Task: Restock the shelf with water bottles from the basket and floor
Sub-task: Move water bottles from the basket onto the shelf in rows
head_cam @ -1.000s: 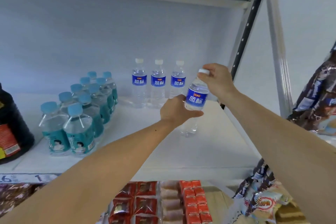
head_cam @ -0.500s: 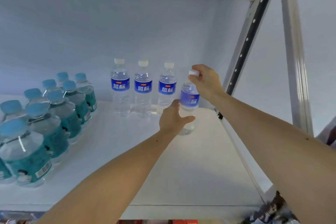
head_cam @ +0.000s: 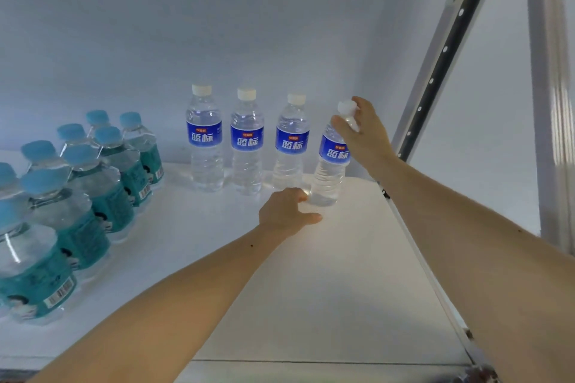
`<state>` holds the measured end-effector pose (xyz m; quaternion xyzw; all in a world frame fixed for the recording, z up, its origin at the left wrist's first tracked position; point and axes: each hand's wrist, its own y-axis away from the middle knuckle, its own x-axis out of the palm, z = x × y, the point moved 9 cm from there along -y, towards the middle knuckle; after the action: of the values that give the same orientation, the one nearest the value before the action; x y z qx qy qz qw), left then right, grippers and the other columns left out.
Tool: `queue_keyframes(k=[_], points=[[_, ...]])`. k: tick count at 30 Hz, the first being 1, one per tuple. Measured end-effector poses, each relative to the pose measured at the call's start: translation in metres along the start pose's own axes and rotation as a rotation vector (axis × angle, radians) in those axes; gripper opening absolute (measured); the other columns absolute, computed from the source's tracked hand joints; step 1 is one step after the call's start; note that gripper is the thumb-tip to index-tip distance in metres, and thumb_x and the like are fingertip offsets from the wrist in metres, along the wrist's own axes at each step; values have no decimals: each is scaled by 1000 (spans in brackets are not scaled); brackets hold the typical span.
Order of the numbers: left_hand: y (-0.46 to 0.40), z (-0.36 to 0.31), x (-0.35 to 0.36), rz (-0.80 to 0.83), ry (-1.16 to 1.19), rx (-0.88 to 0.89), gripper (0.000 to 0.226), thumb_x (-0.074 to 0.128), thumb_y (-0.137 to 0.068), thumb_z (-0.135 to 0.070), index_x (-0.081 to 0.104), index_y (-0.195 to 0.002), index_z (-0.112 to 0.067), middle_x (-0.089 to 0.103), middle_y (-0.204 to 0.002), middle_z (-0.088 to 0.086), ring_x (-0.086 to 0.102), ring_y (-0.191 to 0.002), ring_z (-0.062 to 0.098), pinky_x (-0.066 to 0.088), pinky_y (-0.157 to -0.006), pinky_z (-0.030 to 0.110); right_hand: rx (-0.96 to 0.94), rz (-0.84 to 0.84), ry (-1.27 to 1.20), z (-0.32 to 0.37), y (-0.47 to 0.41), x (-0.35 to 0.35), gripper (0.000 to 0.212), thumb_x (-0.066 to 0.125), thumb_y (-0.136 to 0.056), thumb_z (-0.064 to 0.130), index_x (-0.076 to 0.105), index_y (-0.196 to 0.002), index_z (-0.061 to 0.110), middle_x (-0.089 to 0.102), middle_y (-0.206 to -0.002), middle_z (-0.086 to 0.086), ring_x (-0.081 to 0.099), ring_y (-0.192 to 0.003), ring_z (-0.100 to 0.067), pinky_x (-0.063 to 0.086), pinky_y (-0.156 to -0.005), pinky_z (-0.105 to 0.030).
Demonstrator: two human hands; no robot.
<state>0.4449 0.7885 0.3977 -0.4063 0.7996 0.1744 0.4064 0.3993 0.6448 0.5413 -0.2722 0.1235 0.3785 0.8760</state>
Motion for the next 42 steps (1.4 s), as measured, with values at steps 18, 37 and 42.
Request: queue_keyframes(k=[18,37,42], points=[[7,11,11,95,-96,75,57,71,-74,-53,62,-124,-27,57,-133,-10,54,-120,13,43,-96,30,328,25,191,-136,61,53,61,74,-82,28,45,-134,15,55,-131,-6,55,-117,-28,45,-100,-39],[41,17,-6,13,13,7,47,71,-77,-48,64,-118,-28,61,-122,-10,56,-113,11,47,-96,32,416,-151,105,-123,98,28,59,61,-90,12,34,-142,11,46,-142,-9,46,-128,-26,39,-102,-35],[85,16,-20,-48,42,54,44,70,-81,-40,61,-121,-27,59,-126,-8,53,-117,12,44,-99,32,320,-175,70,-98,148,24,47,60,-88,9,45,-133,10,55,-129,-7,52,-120,-22,40,-101,-31]])
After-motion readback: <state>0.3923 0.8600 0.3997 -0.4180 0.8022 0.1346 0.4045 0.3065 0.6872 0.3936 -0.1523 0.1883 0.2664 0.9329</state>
